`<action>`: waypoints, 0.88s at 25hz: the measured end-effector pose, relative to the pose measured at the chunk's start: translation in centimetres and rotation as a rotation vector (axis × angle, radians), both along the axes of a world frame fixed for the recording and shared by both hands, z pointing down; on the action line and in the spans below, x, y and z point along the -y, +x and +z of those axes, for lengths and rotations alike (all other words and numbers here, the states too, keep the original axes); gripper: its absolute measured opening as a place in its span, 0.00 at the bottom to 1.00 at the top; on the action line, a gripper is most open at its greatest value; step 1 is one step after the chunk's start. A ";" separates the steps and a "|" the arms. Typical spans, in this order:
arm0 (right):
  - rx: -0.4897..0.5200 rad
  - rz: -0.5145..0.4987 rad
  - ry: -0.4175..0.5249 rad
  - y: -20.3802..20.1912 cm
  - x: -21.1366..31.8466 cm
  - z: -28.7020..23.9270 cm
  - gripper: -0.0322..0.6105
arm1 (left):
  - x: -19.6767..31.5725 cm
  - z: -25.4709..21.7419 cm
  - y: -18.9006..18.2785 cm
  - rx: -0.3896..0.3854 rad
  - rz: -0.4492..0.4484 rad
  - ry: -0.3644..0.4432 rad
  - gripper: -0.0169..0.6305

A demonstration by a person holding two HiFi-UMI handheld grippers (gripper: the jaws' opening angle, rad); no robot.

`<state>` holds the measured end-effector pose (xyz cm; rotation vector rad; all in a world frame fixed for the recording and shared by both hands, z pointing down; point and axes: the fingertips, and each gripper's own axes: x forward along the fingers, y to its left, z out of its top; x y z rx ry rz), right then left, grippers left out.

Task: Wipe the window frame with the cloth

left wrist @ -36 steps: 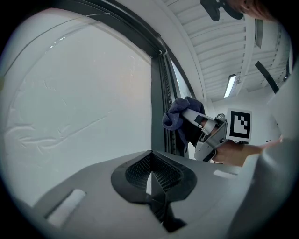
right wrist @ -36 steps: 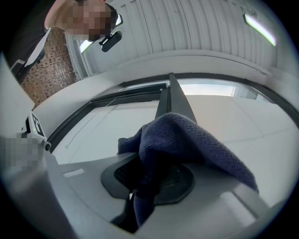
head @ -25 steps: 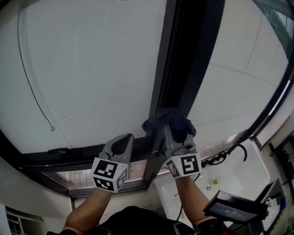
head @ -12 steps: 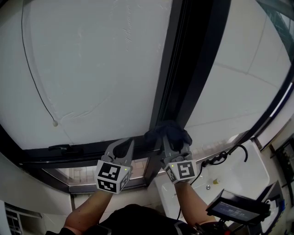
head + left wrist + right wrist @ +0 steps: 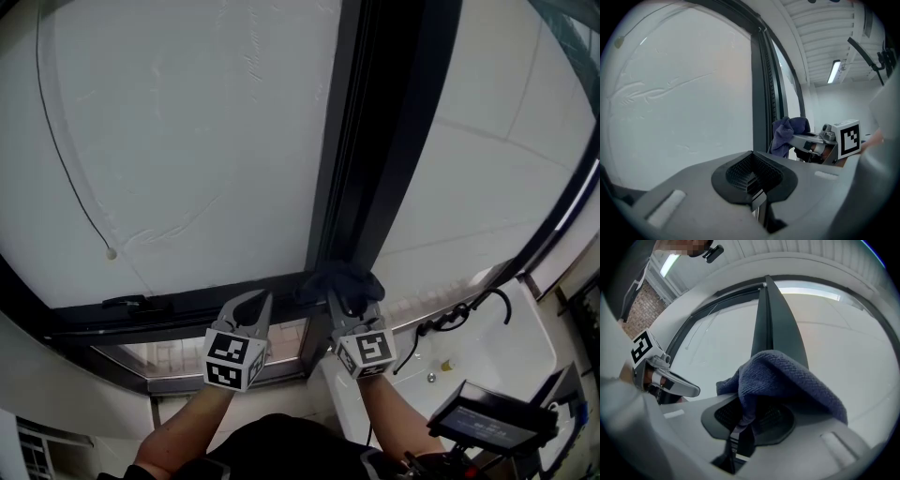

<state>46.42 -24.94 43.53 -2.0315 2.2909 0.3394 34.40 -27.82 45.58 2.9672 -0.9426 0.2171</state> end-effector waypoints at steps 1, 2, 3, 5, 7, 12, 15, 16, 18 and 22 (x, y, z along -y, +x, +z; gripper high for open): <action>-0.006 -0.003 -0.013 0.0 0.1 0.5 0.16 | 0.1 0.5 0.0 0.005 -0.001 -0.012 0.02; -0.011 -0.003 -0.023 0.0 0.1 1.0 0.16 | 0.0 1.0 0.0 0.009 0.000 -0.023 0.02; -0.014 -0.001 -0.031 0.1 0.1 1.5 0.16 | 0.0 1.4 0.1 0.011 0.004 -0.031 0.02; -0.009 -0.002 -0.050 0.2 0.2 2.1 0.16 | -0.2 2.0 0.3 0.010 0.016 -0.044 0.02; 0.006 -0.008 -0.071 -0.1 0.2 2.6 0.16 | -0.4 2.6 0.4 0.015 0.024 -0.052 0.02; 0.018 0.002 -0.135 -0.1 0.2 4.9 0.16 | -0.4 3.5 0.5 0.029 0.028 -0.057 0.02; 0.041 -0.008 -0.175 -0.3 0.3 5.8 0.16 | -0.5 4.1 0.5 0.029 0.034 -0.058 0.02; 0.044 -0.009 -0.179 -0.3 0.3 6.3 0.16 | -0.6 4.4 0.6 0.029 0.035 -0.061 0.02; 0.043 -0.006 -0.203 -0.1 0.3 7.4 0.16 | -0.7 5.0 0.6 0.033 0.035 -0.070 0.02; 0.034 -0.004 -0.244 0.0 0.5 9.0 0.16 | -0.7 6.2 0.4 0.037 0.026 -0.093 0.02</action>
